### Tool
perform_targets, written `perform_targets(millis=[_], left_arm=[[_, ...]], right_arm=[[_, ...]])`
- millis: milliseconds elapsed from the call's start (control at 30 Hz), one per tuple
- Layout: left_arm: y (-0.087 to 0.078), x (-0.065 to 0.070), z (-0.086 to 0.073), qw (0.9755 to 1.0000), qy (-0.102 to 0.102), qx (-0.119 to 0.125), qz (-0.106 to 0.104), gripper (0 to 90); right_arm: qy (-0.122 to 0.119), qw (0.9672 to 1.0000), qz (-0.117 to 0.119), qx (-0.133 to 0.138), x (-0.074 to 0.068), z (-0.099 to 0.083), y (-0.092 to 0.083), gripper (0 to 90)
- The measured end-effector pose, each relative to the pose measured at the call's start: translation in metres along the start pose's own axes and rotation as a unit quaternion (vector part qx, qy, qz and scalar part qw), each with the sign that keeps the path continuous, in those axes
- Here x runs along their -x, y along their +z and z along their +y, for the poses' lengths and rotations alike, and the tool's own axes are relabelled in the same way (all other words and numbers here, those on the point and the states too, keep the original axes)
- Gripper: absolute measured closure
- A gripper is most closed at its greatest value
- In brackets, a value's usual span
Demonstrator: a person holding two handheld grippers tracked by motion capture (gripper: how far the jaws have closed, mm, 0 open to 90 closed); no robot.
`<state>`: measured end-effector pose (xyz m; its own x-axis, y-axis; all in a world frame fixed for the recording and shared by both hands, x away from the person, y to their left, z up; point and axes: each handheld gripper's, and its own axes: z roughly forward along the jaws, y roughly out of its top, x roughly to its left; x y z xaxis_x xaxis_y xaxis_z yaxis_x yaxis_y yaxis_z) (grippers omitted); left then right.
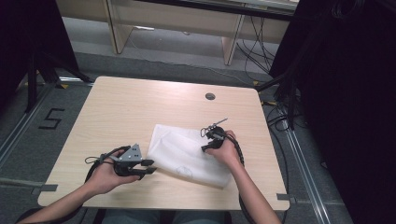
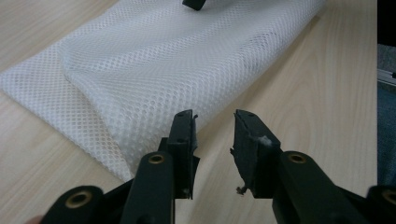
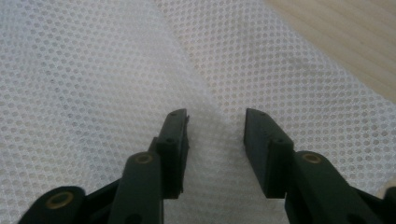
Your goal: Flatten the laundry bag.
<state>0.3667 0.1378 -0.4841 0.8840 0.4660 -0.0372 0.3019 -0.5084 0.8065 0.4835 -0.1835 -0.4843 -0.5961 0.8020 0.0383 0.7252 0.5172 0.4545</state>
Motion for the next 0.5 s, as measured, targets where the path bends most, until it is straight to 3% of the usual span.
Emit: perform_targets(millis=[133,233,467,500], left_arm=[[-0.001,-0.002,-0.001,1.0,0.009,0.0,0.003,68.1],[0.0,-0.002,-0.002,1.0,-0.001,-0.005,0.0,65.9],[0.002,-0.002,-0.004,0.9999,0.002,-0.013,-0.001,61.5],[0.003,-0.001,-0.004,0.9999,-0.004,-0.009,-0.001,60.8]], right_arm=[[-0.011,0.9999,0.004,-0.01,-0.004,0.003,0.0,73.5],[-0.014,0.9996,0.015,-0.02,-0.006,0.005,0.001,84.5],[-0.02,0.9991,0.008,-0.036,-0.012,0.009,0.001,88.7],[-0.026,0.9991,0.008,-0.034,-0.013,0.01,0.001,88.9]])
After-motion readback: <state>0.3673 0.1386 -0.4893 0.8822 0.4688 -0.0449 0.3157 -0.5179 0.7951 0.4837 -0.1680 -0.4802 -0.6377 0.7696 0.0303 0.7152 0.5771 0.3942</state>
